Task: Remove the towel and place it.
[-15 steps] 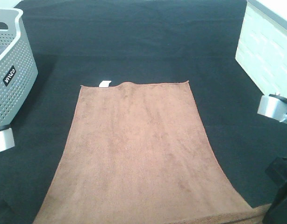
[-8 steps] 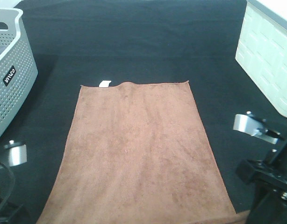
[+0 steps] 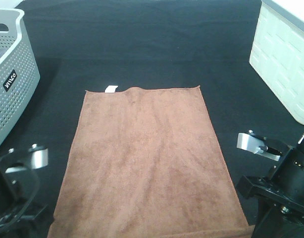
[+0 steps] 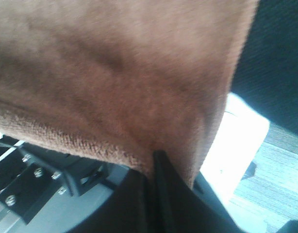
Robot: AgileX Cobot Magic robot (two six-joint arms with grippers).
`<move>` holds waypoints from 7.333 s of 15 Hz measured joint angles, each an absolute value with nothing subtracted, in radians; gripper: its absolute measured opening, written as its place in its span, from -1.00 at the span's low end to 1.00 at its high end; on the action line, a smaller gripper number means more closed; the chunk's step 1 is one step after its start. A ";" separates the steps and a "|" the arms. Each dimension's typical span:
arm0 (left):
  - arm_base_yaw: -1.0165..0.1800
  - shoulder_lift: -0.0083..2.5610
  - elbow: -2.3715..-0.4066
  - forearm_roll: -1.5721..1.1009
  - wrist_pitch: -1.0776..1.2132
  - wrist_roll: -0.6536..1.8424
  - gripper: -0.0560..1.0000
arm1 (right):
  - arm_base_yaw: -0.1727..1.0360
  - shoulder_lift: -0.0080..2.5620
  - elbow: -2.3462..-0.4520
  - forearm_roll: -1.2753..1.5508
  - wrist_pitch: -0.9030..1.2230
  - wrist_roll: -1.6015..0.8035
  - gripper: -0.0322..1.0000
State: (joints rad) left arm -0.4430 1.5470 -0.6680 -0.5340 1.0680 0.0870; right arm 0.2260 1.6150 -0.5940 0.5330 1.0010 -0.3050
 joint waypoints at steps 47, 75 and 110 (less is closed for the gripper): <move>-0.191 1.947 -1.512 -0.219 1.035 0.090 0.48 | 0.087 1.633 -1.024 0.366 0.884 -0.169 0.83; -0.098 2.474 -1.961 -0.472 0.958 0.191 0.48 | 0.111 2.413 -1.817 0.500 0.774 -0.327 0.72; -0.203 2.507 -2.165 -0.149 0.938 0.165 -0.88 | 0.275 2.425 -1.961 0.124 0.627 -0.187 -0.94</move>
State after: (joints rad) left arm -0.2030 2.5070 -2.1650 -0.1490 0.9380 0.1650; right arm 0.2750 2.4250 -1.9610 0.1240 0.6270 -0.1870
